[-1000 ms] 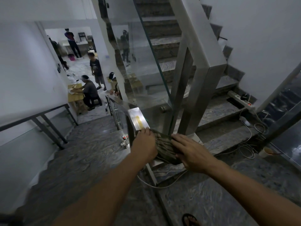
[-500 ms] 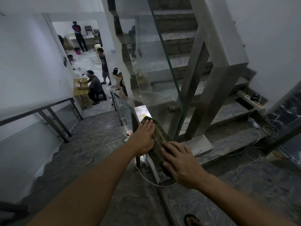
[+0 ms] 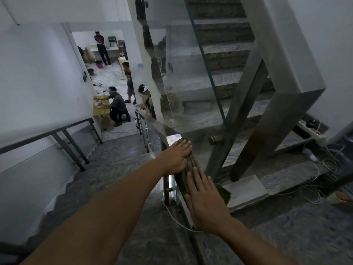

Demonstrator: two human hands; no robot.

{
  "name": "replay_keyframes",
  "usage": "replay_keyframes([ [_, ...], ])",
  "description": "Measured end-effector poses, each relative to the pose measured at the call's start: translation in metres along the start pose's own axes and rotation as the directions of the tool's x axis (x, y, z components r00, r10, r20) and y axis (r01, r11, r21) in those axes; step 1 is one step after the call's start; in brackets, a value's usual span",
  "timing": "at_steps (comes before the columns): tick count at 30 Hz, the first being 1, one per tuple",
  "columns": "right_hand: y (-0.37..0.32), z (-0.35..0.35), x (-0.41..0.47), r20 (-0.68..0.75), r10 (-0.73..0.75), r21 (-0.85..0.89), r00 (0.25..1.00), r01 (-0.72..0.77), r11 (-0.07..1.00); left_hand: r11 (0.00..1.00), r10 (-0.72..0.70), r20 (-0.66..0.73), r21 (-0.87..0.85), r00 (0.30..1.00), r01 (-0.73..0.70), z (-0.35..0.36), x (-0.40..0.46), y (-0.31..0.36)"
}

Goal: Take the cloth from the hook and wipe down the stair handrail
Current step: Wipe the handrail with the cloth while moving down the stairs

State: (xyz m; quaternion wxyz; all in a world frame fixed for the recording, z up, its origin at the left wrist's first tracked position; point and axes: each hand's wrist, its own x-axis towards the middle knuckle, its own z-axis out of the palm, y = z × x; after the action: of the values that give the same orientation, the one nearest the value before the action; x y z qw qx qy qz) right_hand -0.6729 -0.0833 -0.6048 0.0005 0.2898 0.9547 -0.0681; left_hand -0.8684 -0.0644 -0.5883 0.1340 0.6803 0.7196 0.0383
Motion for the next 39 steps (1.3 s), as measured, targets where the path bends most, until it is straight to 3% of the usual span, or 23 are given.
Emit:
replay_keyframes([
  [14, -0.006, 0.003, 0.042, 0.040, 0.024, 0.089, 0.999, -0.028, 0.996, 0.995, 0.037, -0.068, 0.095, 0.997, -0.031, -0.002, 0.022, -0.035],
  [18, -0.007, 0.000, 0.052, 0.030, 0.006, 0.111, 1.000, -0.009, 0.994, 0.999, -0.043, -0.135, 0.006, 0.990, 0.045, 0.001, 0.028, -0.041],
  [29, -0.003, -0.003, 0.035, 0.024, -0.053, 0.069, 0.998, 0.051, 0.996, 0.944, -0.301, -0.150, -0.186, 0.942, 0.272, 0.014, 0.002, -0.013],
  [33, -0.002, 0.005, 0.018, 0.020, -0.070, 0.060, 0.997, 0.069, 0.996, 0.926, -0.333, -0.177, -0.246, 0.926, 0.286, 0.025, -0.014, 0.000],
  [36, 0.004, 0.012, 0.006, -0.069, -0.098, -0.002, 0.993, 0.098, 0.995, 0.927, -0.341, -0.189, -0.231, 0.921, 0.295, 0.028, -0.026, 0.008],
  [39, 0.008, 0.012, -0.010, -0.060, -0.146, -0.026, 0.987, 0.145, 0.989, 0.938, -0.323, -0.181, -0.195, 0.929, 0.288, 0.036, -0.041, 0.016],
])
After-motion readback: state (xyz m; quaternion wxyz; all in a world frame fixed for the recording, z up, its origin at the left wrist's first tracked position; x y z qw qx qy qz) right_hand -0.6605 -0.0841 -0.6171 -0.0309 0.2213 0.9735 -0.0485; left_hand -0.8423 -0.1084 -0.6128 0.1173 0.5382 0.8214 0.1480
